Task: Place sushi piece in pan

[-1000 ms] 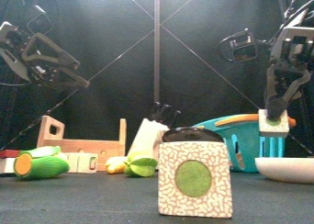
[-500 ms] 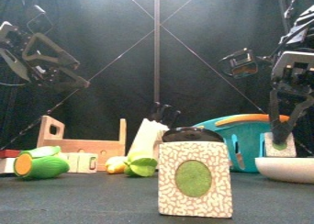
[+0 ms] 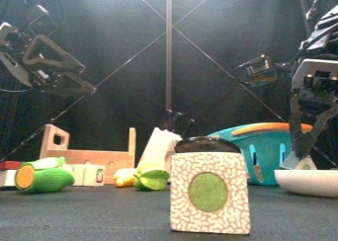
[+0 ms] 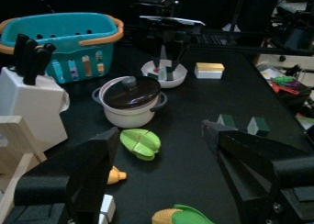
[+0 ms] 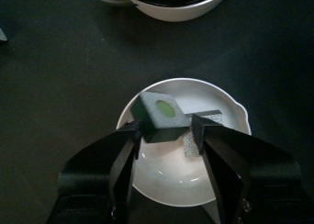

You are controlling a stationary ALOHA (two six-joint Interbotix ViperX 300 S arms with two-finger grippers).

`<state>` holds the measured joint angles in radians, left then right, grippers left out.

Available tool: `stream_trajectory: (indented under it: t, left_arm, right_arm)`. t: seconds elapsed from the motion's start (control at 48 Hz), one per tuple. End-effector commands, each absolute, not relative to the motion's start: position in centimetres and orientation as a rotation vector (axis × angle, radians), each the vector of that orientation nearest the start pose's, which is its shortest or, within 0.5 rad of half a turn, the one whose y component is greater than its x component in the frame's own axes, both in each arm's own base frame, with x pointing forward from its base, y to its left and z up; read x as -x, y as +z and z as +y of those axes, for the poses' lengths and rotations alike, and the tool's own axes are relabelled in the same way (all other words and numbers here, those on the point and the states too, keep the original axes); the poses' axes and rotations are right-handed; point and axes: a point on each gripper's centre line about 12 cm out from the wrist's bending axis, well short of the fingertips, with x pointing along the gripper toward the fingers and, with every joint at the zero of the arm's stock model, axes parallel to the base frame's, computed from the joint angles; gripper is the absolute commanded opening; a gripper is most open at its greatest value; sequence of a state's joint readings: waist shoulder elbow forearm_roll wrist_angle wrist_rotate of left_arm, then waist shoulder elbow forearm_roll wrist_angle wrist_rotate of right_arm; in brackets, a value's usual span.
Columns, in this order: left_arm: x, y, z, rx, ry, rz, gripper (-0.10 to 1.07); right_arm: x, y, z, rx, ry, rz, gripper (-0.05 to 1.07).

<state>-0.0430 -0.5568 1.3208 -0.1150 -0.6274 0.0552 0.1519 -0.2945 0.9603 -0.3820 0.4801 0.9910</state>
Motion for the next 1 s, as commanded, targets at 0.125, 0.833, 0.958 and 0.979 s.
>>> stream_trajectory:
  t: [0.125, 0.833, 0.958, 0.979]
  left_arm:
    - [-22.85, 19.36, -0.23, 0.03, 0.025, 0.124, 1.03]
    - [-22.82, 19.3, -0.26, 0.029, 0.023, 0.125, 1.03]
    - [-22.85, 19.36, -0.23, 0.03, 0.025, 0.124, 1.03]
    - [-22.82, 19.3, -0.26, 0.029, 0.023, 0.125, 1.03]
  right_arm:
    - [-26.28, 15.0, 1.93, -0.41, -0.36, 1.011, 0.83]
    - [-26.59, 14.41, 2.21, -0.398, -0.353, 1.029, 0.83]
    - [-26.84, 14.46, 2.36, -0.397, -0.344, 1.024, 0.83]
    - [-26.84, 14.42, 2.36, -0.397, -0.345, 1.025, 0.83]
